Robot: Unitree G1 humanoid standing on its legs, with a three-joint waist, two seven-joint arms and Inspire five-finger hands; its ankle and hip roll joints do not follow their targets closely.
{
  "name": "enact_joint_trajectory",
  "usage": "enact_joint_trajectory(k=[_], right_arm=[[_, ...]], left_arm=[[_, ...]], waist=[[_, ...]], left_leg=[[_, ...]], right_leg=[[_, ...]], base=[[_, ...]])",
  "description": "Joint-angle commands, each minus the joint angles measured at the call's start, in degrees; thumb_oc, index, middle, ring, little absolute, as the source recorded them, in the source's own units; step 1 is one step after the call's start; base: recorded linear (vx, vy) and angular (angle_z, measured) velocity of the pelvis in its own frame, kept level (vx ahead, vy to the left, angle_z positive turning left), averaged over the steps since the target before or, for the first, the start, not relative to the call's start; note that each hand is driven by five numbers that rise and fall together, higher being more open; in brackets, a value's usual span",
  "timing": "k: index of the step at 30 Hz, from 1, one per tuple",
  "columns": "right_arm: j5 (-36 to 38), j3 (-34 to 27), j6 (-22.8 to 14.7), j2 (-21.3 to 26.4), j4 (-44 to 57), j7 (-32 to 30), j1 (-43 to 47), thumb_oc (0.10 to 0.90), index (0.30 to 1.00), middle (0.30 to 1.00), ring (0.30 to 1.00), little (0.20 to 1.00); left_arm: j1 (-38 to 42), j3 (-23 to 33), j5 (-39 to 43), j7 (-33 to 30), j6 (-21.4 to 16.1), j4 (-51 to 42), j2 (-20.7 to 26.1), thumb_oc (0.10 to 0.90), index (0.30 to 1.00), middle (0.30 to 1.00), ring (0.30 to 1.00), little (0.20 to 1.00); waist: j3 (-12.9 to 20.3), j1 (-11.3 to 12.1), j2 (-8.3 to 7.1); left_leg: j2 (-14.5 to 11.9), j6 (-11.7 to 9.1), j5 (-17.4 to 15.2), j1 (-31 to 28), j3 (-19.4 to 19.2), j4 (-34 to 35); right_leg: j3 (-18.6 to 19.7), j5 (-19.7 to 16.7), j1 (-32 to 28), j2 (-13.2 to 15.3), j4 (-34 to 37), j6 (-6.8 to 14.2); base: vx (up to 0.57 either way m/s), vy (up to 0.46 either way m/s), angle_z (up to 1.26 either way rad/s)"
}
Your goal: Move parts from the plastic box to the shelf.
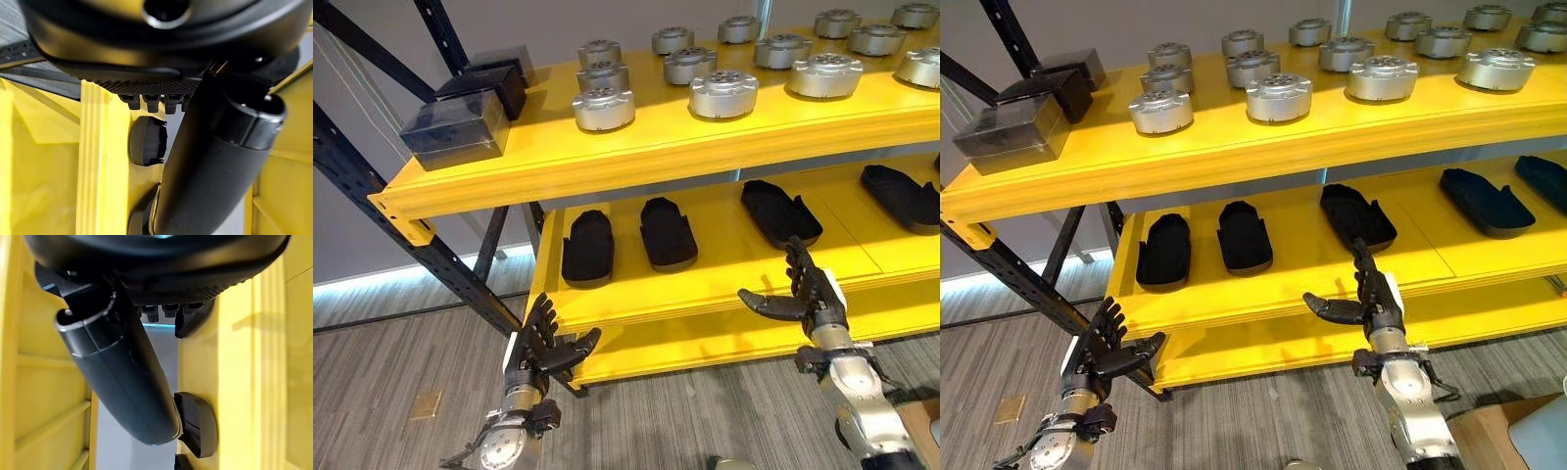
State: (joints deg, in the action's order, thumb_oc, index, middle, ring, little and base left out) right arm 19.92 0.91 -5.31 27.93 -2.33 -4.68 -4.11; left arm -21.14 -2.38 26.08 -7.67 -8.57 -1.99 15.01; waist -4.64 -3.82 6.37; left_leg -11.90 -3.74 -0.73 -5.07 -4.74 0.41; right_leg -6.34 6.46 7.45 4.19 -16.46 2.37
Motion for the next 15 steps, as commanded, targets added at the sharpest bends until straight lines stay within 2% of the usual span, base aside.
enact_joint_trajectory(k=[1, 6, 7, 8, 9, 11, 12, 13, 14, 15], right_arm=[[2.31, -3.92, -8.23, 0.29, 8.17, 3.37, 1.33, 0.900, 1.000, 1.000, 1.000, 1.000], [3.62, -5.54, -8.93, 0.74, 10.82, 5.63, -3.37, 0.900, 1.000, 1.000, 1.000, 1.000], [4.06, -5.80, -8.87, 0.66, 11.05, 6.32, -4.90, 0.900, 1.000, 1.000, 1.000, 1.000], [4.09, -5.85, -8.88, 0.65, 11.07, 6.35, -4.94, 0.900, 1.000, 1.000, 1.000, 1.000], [4.64, -5.85, -8.94, 0.35, 10.75, 6.32, -5.51, 0.900, 1.000, 1.000, 1.000, 1.000], [5.09, -6.22, -9.02, -0.12, 10.41, 6.09, -6.79, 0.900, 1.000, 1.000, 1.000, 1.000], [5.30, -6.45, -9.09, -0.67, 10.50, 6.44, -7.88, 0.900, 1.000, 1.000, 1.000, 1.000], [5.02, -6.44, -8.84, -1.23, 10.37, 6.48, -8.61, 0.900, 1.000, 1.000, 1.000, 1.000], [4.91, -6.26, -8.79, -1.82, 10.20, 6.41, -8.63, 0.900, 1.000, 1.000, 1.000, 1.000], [4.91, -5.96, -8.85, -2.63, 9.50, 6.38, -8.66, 0.900, 1.000, 1.000, 1.000, 1.000]], left_arm=[[-0.36, 4.97, -2.72, 1.91, -5.10, -2.58, 3.02, 0.900, 1.000, 1.000, 1.000, 1.000], [-1.28, 4.88, -2.13, 2.95, -5.02, -1.47, 2.43, 0.900, 1.000, 1.000, 1.000, 1.000], [-1.58, 4.64, -1.97, 3.76, -4.78, -0.85, 2.11, 0.900, 1.000, 1.000, 1.000, 1.000], [-1.57, 4.60, -1.96, 3.78, -4.78, -0.84, 2.12, 0.900, 1.000, 1.000, 1.000, 1.000], [-1.07, 4.13, -1.78, 3.91, -4.67, -0.18, 1.99, 0.900, 1.000, 1.000, 1.000, 1.000], [-0.04, 3.32, -1.16, 4.75, -4.48, 0.53, 2.29, 0.900, 1.000, 1.000, 1.000, 1.000], [0.10, 3.26, -0.87, 5.25, -4.49, 0.74, 2.43, 0.900, 1.000, 1.000, 1.000, 1.000], [0.01, 3.28, -0.93, 5.56, -4.42, 0.51, 2.55, 0.900, 1.000, 1.000, 1.000, 1.000], [0.04, 3.25, -0.85, 5.60, -4.51, 0.66, 2.64, 0.900, 1.000, 1.000, 1.000, 1.000], [0.49, 3.05, -0.73, 5.46, -4.75, 0.60, 2.59, 0.900, 1.000, 1.000, 1.000, 1.000]], waist=[[4.81, -0.79, -3.98], [4.01, -0.80, -3.59], [3.28, -0.48, -3.83], [3.26, -0.59, -3.81], [2.74, -0.62, -4.10], [1.73, -1.12, -5.08], [1.39, -1.35, -5.74], [1.02, -1.23, -6.03], [0.94, -1.00, -6.39], [0.54, -0.46, -6.77]], left_leg=[[-3.89, -3.30, 6.94, 2.42, 2.45, 1.91], [-6.00, -4.24, 10.78, 3.90, 4.98, 0.57], [-6.38, -4.42, 12.34, 4.89, 5.67, -0.92], [-6.39, -4.45, 12.32, 5.03, 5.87, -1.05], [-6.35, -4.41, 13.10, 6.09, 5.42, -2.47], [-5.45, -3.56, 11.97, 8.21, 3.16, -6.07], [-4.59, -2.95, 9.85, 8.99, 1.54, -8.65], [-3.02, -2.38, 7.45, 8.73, 1.53, -10.02], [-0.16, -1.45, 4.97, 9.10, 2.46, -10.82], [4.02, -0.66, 2.47, 9.66, 3.99, -12.27]], right_leg=[[1.02, -3.80, -10.54, 0.53, 15.09, 2.50], [-0.06, -2.15, -11.17, -2.44, 14.18, 0.26], [-0.54, -2.05, -11.71, -3.20, 14.42, -0.53], [-0.68, -2.07, -11.77, -3.23, 14.48, -0.56], [-1.17, -2.23, -12.05, -3.17, 14.65, -0.83], [-2.52, -2.23, -12.48, -2.75, 14.85, -1.31], [-3.26, -2.37, -12.60, -2.32, 14.90, -1.32], [-3.42, -2.36, -12.76, -1.97, 14.77, -1.24], [-3.30, -2.80, -12.48, -1.53, 14.99, -0.97], [-3.13, -3.05, -12.50, -1.30, 15.19, -0.77]], base=[[-0.04, -0.107, -0.03], [-0.07, -0.146, 0.01], [-0.08, -0.134, 0.06], [-0.11, -0.126, 0.10], [-0.09, -0.067, 0.21], [-0.12, -0.093, 0.39], [-0.10, -0.068, 0.43], [-0.09, -0.026, 0.58], [-0.08, -0.004, 0.45], [-0.09, 0.029, 0.33]])
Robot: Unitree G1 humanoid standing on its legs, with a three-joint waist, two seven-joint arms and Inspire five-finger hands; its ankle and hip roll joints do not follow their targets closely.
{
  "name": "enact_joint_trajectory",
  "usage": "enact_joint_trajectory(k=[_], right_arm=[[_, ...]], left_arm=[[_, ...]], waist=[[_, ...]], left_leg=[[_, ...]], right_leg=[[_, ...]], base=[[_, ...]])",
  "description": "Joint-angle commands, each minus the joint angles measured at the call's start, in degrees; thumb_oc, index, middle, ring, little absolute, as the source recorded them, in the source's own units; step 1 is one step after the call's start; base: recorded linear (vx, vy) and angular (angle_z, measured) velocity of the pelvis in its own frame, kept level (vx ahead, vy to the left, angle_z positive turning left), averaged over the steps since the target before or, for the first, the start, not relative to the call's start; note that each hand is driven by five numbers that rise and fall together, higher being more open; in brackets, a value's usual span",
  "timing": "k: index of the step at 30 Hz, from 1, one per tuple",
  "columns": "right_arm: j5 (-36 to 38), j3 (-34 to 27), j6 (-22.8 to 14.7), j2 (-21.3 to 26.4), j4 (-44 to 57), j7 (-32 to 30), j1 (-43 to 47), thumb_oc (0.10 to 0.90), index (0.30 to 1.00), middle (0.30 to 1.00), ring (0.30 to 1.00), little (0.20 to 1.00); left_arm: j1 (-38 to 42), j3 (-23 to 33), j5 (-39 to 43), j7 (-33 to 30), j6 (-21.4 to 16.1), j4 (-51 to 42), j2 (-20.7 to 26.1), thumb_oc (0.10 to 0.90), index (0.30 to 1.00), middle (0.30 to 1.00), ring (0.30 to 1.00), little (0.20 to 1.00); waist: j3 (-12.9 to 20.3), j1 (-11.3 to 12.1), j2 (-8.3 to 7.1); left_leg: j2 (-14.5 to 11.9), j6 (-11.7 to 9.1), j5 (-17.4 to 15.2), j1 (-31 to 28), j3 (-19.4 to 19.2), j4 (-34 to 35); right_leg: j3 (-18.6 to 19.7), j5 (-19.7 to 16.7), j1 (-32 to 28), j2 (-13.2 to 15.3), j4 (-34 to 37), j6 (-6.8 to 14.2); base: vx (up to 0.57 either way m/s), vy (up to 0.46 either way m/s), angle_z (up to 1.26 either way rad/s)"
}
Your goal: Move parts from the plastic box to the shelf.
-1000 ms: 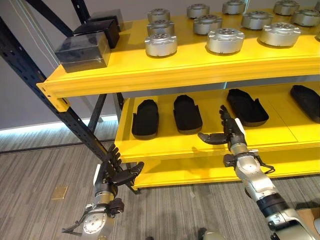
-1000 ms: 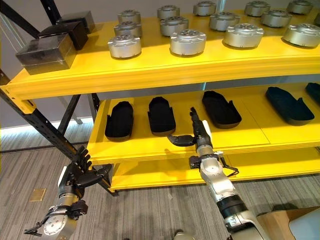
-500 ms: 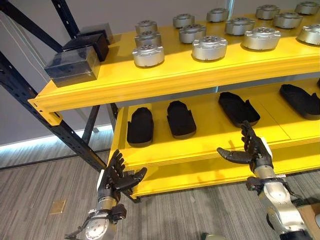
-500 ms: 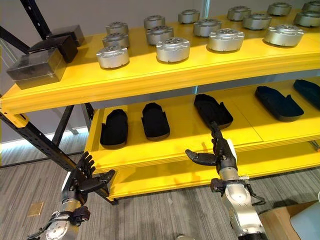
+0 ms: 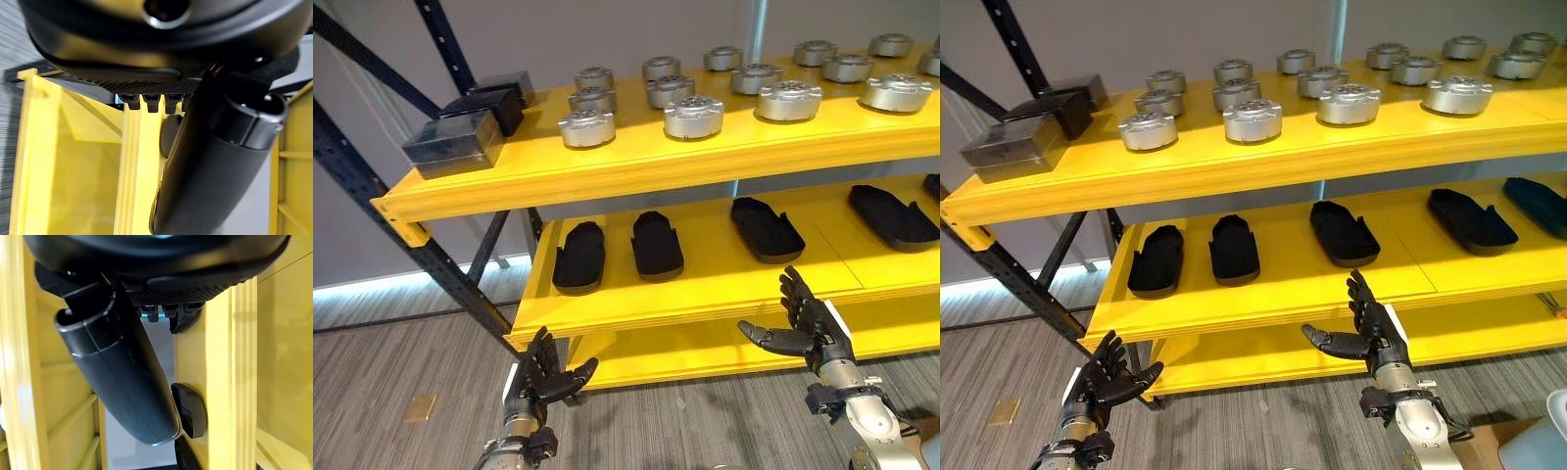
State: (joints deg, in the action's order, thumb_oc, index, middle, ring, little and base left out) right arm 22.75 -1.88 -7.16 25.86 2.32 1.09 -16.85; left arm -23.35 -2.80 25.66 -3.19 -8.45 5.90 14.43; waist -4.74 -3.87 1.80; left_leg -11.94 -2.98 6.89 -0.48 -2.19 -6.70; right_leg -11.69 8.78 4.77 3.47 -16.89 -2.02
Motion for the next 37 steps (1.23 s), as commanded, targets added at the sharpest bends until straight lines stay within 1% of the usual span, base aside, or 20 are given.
enact_joint_trajectory(k=[1, 3, 4, 6, 7, 8, 9, 14, 21, 24, 37], right_arm=[[1.99, -2.80, -6.98, -1.80, 4.28, 0.61, 3.74, 0.900, 1.000, 1.000, 1.000, 1.000], [2.07, -2.35, -6.73, -2.93, 3.44, 0.61, 3.29, 0.900, 1.000, 1.000, 1.000, 1.000], [0.74, -2.18, -6.40, -3.34, 2.81, 1.02, 2.11, 0.900, 1.000, 1.000, 1.000, 1.000], [0.70, -2.16, -6.38, -3.35, 2.86, 1.01, 2.01, 0.900, 1.000, 1.000, 1.000, 1.000], [-0.13, -2.46, -6.18, -3.78, 1.94, 0.85, 1.04, 0.900, 1.000, 1.000, 1.000, 1.000], [-0.14, -2.45, -6.17, -3.79, 1.97, 0.85, 0.95, 0.900, 1.000, 1.000, 1.000, 1.000], [-0.34, -2.54, -5.99, -4.58, 0.64, 0.40, 0.25, 0.900, 1.000, 1.000, 1.000, 1.000], [-1.43, -0.29, -5.43, -6.03, -2.29, -0.63, 1.18, 0.900, 1.000, 1.000, 1.000, 1.000], [-2.04, 2.02, -4.91, -6.35, -3.84, -0.42, 1.24, 0.900, 1.000, 1.000, 1.000, 1.000], [-1.64, 2.41, -4.64, -6.46, -3.92, -0.25, 0.76, 0.900, 1.000, 1.000, 1.000, 1.000], [-0.90, 3.26, -4.70, -6.48, -3.55, -0.12, -0.70, 0.900, 1.000, 1.000, 1.000, 1.000]], left_arm=[[3.25, 3.40, 0.36, 1.26, -4.72, -7.06, 2.97, 0.900, 1.000, 1.000, 1.000, 1.000], [2.85, 3.44, 0.97, 1.45, -4.63, -7.13, 2.55, 0.900, 1.000, 1.000, 1.000, 1.000], [1.70, 3.87, 1.48, 2.07, -4.75, -7.31, 2.23, 0.900, 1.000, 1.000, 1.000, 1.000], [1.60, 3.87, 1.50, 2.10, -4.75, -7.33, 2.24, 0.900, 1.000, 1.000, 1.000, 1.000], [1.17, 4.23, 2.13, 2.57, -4.62, -6.96, 2.04, 0.900, 1.000, 1.000, 1.000, 1.000], [1.09, 4.22, 2.14, 2.59, -4.61, -6.99, 2.06, 0.900, 1.000, 1.000, 1.000, 1.000], [0.55, 4.34, 1.73, 2.63, -4.75, -7.15, 1.98, 0.900, 1.000, 1.000, 1.000, 1.000], [1.15, 4.22, 2.54, 1.56, -5.40, -6.00, 1.11, 0.900, 1.000, 1.000, 1.000, 1.000], [1.35, 3.96, 2.73, 1.49, -5.62, -5.28, 0.93, 0.900, 1.000, 1.000, 1.000, 1.000], [1.19, 4.44, 4.21, 1.38, -5.69, -4.03, 0.58, 0.900, 1.000, 1.000, 1.000, 1.000], [0.00, 5.45, 2.90, 0.03, -6.02, -3.78, -0.10, 0.900, 1.000, 1.000, 1.000, 1.000]], waist=[[1.05, -0.62, -2.77], [1.55, -0.99, -2.38], [2.61, -1.53, -2.36], [2.67, -1.44, -2.40], [3.79, -1.80, -2.47], [3.84, -1.69, -2.50], [4.66, -1.75, -2.45], [5.25, -1.73, -2.62], [5.27, -1.54, -2.87], [5.15, -1.42, -2.95], [5.27, -0.97, -3.02]], left_leg=[[7.52, 0.28, -7.50, 5.05, 1.21, -4.33], [8.41, 1.20, -8.19, 3.25, 1.40, -1.86], [8.74, 1.86, -8.32, 1.30, 1.25, 1.17], [8.77, 1.89, -8.16, 1.06, 1.12, 1.54], [8.66, 1.78, -7.73, 0.07, 0.26, 3.90], [8.68, 1.78, -7.54, -0.18, 0.14, 4.30], [8.75, 1.94, -7.05, -1.49, -0.50, 6.90], [9.31, 2.55, -6.15, -2.69, -2.09, 10.71], [9.65, 2.94, -6.35, -2.99, -2.65, 11.29], [9.88, 3.22, -6.60, -3.18, -2.80, 11.30], [9.89, 2.94, -6.74, -3.80, -2.35, 11.46]], right_leg=[[1.89, -6.52, -9.30, -0.41, 16.46, 4.19], [2.26, -7.18, -8.34, -0.78, 16.53, 4.68], [3.09, -7.63, -8.16, -0.68, 16.76, 5.25], [3.20, -7.66, -8.21, -0.65, 16.82, 5.28], [3.38, -8.04, -8.48, -0.22, 17.48, 5.74], [3.48, -8.08, -8.54, -0.21, 17.57, 5.76], [3.91, -8.41, -8.66, 0.38, 18.29, 6.40], [5.74, -9.53, -6.98, 1.45, 18.26, 7.68], [6.57, -10.25, -6.91, 2.04, 18.96, 8.32], [7.10, -10.49, -6.90, 2.26, 18.97, 8.47], [6.82, -10.25, -8.19, 2.54, 19.69, 8.48]], base=[[-0.06, 0.046, 0.08], [0.00, 0.114, 0.00], [0.05, 0.114, -0.07], [0.06, 0.078, -0.13], [0.06, 0.077, -0.33], [0.09, 0.168, -0.41], [0.02, 0.126, -0.41], [-0.02, 0.125, -0.26], [0.00, 0.056, -0.10], [0.01, 0.026, -0.06], [0.00, 0.003, -0.01]])
